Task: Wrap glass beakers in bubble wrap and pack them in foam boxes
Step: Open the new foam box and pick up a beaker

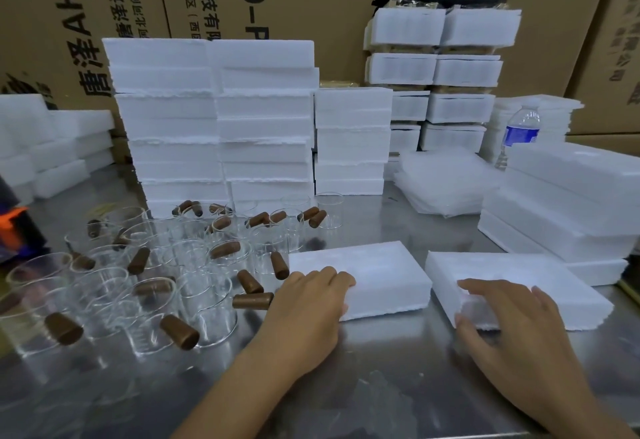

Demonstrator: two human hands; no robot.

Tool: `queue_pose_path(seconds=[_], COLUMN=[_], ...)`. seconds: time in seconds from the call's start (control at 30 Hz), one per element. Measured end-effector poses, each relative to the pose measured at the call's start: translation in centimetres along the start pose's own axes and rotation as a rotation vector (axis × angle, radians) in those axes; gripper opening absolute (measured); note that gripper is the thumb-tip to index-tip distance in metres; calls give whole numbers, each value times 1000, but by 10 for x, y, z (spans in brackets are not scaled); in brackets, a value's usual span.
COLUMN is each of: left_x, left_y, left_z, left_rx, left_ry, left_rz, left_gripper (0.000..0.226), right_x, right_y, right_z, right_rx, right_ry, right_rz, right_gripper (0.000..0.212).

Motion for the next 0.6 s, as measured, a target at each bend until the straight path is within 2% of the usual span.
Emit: queue_pose_path(seconds=[0.1,0.23,0.33,0.4,0.47,0.53,0.6], left_x=[3,10,20,30,48,67,75], left_y=[-5,-12,-19,-25,-33,-42,-48], left_z=[1,-12,-25,-28,-24,-12,0], left_rx=[-56,-186,-334,-396,-406,-354,-275], left_ry=[-16,15,55,-2,-145,-269,-331], left_rz=[42,3,-178,-315,-469,-618,-690], left_gripper=[40,35,32,31,26,18,12], right_x=[0,26,39,38,26,2,-25], right_y=[-1,5,25,45,66,82,88], right_z=[5,13,36,75,115,148,178], right_rx=[62,25,-32,51,114,99,143], right_ry=[0,202,407,469,549,649,638], right_rz=[-27,-219,-289,-236,-104,88,251], right_gripper=[37,38,19,21,18,16,6])
Point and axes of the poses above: each hand's wrist, its own y-axis towards the middle knuckle, its own x-axis out of the back of the hand, z = x × y, the point moved 10 cm from there along y, towards the middle knuckle, and after that the axes turned 13 degrees about -y, right-handed, at the moved point
